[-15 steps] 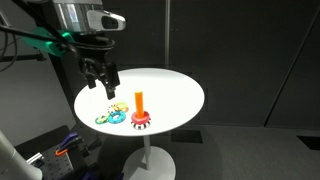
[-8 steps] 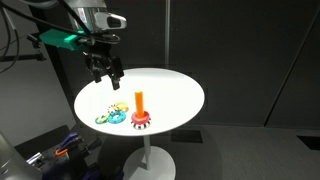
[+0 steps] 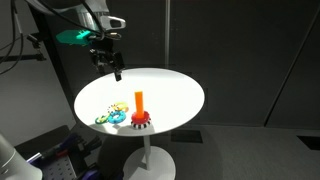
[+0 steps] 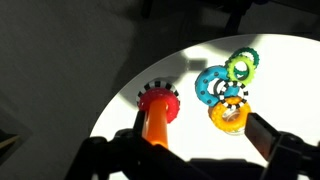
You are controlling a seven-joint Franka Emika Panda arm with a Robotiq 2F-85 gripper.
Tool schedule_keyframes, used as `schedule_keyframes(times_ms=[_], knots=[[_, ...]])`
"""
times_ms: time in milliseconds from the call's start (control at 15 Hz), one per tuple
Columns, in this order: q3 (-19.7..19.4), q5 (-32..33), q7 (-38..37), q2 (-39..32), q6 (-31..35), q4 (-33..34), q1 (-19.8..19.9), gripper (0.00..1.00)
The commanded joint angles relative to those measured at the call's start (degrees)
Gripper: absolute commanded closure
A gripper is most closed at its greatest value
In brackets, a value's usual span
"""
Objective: Put the black and white ring on the stack
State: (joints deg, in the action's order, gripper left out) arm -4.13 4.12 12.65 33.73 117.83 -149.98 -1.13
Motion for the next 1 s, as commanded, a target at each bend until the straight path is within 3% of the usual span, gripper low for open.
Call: schedule_keyframes(times_ms=[0, 467, 933], knots=[[2.8, -1.6, -5.0, -5.8, 0.3, 3.6, -0.8, 0.0], [7.5, -3.7, -15.7, -14.2, 1.2, 4.7, -1.3, 0.0], [7.9, -3.3, -15.4, -15.7, 2.1, 3.6, -1.4, 0.0]])
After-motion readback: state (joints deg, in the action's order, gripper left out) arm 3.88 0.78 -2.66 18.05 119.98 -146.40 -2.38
